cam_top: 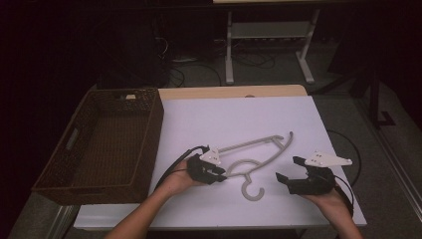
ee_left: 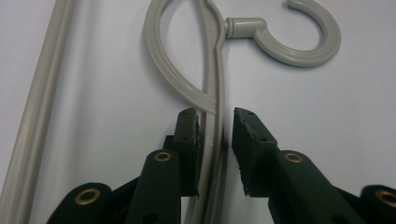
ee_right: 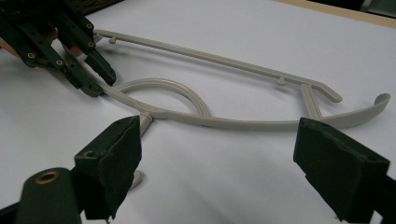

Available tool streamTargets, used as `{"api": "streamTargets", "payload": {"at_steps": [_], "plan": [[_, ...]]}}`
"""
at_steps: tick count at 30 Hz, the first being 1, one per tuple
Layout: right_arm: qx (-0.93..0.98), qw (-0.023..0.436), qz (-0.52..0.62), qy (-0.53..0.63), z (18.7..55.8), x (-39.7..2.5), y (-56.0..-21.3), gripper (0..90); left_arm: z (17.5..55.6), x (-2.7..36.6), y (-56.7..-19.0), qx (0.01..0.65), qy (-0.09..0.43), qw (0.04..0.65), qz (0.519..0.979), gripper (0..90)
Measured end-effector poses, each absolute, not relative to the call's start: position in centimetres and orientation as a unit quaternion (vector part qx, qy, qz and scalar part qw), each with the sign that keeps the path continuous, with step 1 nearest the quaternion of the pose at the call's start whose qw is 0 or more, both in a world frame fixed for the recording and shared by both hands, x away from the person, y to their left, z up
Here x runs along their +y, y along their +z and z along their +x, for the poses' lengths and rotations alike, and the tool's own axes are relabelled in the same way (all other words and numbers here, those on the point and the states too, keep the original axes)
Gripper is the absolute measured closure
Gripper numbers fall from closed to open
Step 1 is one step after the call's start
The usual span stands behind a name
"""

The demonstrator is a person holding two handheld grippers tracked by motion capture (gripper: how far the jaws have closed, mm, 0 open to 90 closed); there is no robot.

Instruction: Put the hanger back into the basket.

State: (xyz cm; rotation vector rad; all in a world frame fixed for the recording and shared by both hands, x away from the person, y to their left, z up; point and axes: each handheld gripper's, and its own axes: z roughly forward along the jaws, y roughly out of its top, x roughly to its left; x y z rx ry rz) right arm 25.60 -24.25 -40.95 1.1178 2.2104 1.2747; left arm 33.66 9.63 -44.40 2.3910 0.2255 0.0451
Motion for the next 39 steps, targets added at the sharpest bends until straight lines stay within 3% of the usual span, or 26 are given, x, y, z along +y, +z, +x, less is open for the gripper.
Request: {"api": "streamTargets", "payload": {"at_steps": [17,39], "plan": [[0.781,0.175,0.395,0.450,25.60,-24.16,-40.94,14.9,33.82,9.45,-44.42,0.064,0.018,0.354,0.933,81.0],[0.777,0.177,0.398,0.455,25.68,-24.52,-40.81,15.1,33.42,9.47,-43.50,0.084,0.020,0.351,0.932,81.9]]}}
